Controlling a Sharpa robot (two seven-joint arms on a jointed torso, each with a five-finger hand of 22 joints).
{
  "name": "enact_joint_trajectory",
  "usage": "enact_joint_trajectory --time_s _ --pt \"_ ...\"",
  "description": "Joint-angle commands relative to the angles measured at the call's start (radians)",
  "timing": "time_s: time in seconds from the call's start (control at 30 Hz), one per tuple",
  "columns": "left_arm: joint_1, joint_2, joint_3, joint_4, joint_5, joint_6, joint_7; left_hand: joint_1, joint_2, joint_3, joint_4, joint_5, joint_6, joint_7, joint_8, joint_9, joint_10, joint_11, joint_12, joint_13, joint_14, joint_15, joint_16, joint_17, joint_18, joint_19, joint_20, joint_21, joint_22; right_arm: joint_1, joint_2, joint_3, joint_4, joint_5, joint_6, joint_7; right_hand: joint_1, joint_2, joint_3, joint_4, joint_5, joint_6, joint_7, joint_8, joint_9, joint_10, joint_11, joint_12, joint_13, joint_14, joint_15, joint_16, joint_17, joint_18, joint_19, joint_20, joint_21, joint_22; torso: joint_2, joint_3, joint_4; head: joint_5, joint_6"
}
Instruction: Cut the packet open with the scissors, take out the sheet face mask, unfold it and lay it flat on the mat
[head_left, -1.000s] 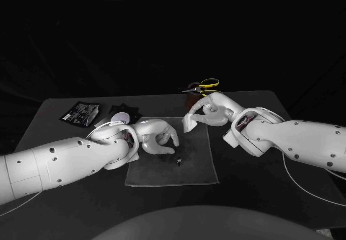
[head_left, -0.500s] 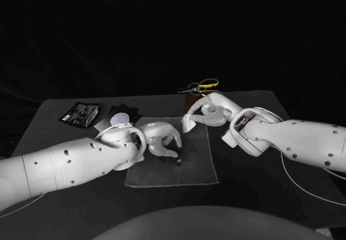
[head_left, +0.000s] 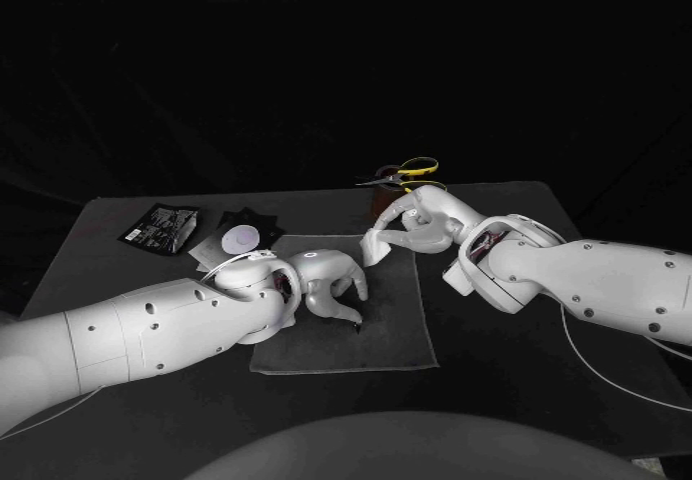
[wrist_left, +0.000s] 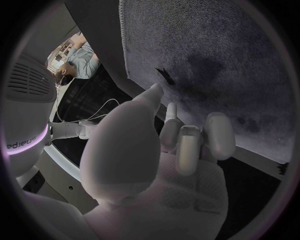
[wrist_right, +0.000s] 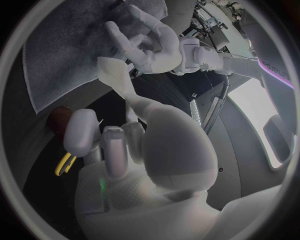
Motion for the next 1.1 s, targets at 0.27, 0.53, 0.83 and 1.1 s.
enact_joint_trajectory --time_s 0.27,0.53,0.83,1.1 --pt "-0.005 0.012 0.0 -0.008 -0.017 0.032 -0.006 0.021 0.019 -0.012 -0.004 0.004 0.019 -0.005 -0.001 0.005 0.005 -0.003 0.003 0.009 0.073 0.007 0.005 0.158 -0.006 0.006 0.002 0.008 0.005 0.001 0.002 0.001 0.001 -0.01 0.011 -0.002 -0.004 0.01 0.009 -0.001 0.003 0.003 0.0 0.007 0.032 0.041 -0.007 -0.002 0.152 0.097 -0.005 0.002 0.212 0.018 -0.007 0.003 -0.002 0.001 -0.001 0.0003 0.0006 0.001 0.0" --pt "-0.015 0.022 -0.002 -0.018 -0.03 0.041 -0.004 0.029 0.021 -0.013 -0.007 0.004 0.02 -0.005 -0.002 0.006 0.006 -0.003 0.003 0.011 0.073 0.007 0.005 0.159 -0.007 0.006 0.002 0.009 0.006 0.001 0.003 0.001 0.001 -0.011 0.012 -0.003 -0.004 0.01 0.009 -0.001 0.003 0.003 0.0 0.007 0.032 0.041 -0.007 -0.002 0.152 0.097 -0.005 0.002 0.212 0.018 -0.007 0.003 -0.002 0.001 0.0 0.0001 -0.0004 0.001 0.0" --pt "-0.021 0.023 -0.016 -0.019 -0.035 0.041 0.001 0.028 0.021 -0.017 -0.005 0.003 0.022 -0.004 -0.002 0.006 0.007 -0.003 0.003 0.013 0.074 0.007 0.005 0.161 -0.007 0.007 0.002 0.01 0.008 0.002 0.002 0.001 0.001 -0.011 0.013 -0.004 -0.004 0.01 0.009 -0.001 0.003 0.003 0.0 0.007 0.032 0.041 -0.007 -0.002 0.152 0.097 -0.005 0.002 0.212 0.018 -0.007 0.003 -0.002 0.001 -0.001 0.0002 0.0004 0.0 0.0" --pt "-0.022 0.023 -0.022 -0.024 -0.052 0.045 -0.003 0.044 0.028 -0.017 -0.008 0.004 0.029 -0.006 -0.001 0.008 0.014 -0.004 0.005 0.025 0.076 0.006 0.006 0.168 -0.007 0.008 0.001 0.012 0.011 0.002 0.004 0.001 0.001 -0.011 0.015 -0.004 -0.004 0.01 0.009 -0.001 0.003 0.003 0.0 0.007 0.032 0.041 -0.007 -0.002 0.152 0.097 -0.005 0.002 0.212 0.018 -0.007 0.003 -0.002 0.001 -0.001 -0.0002 0.0001 0.0 0.0"
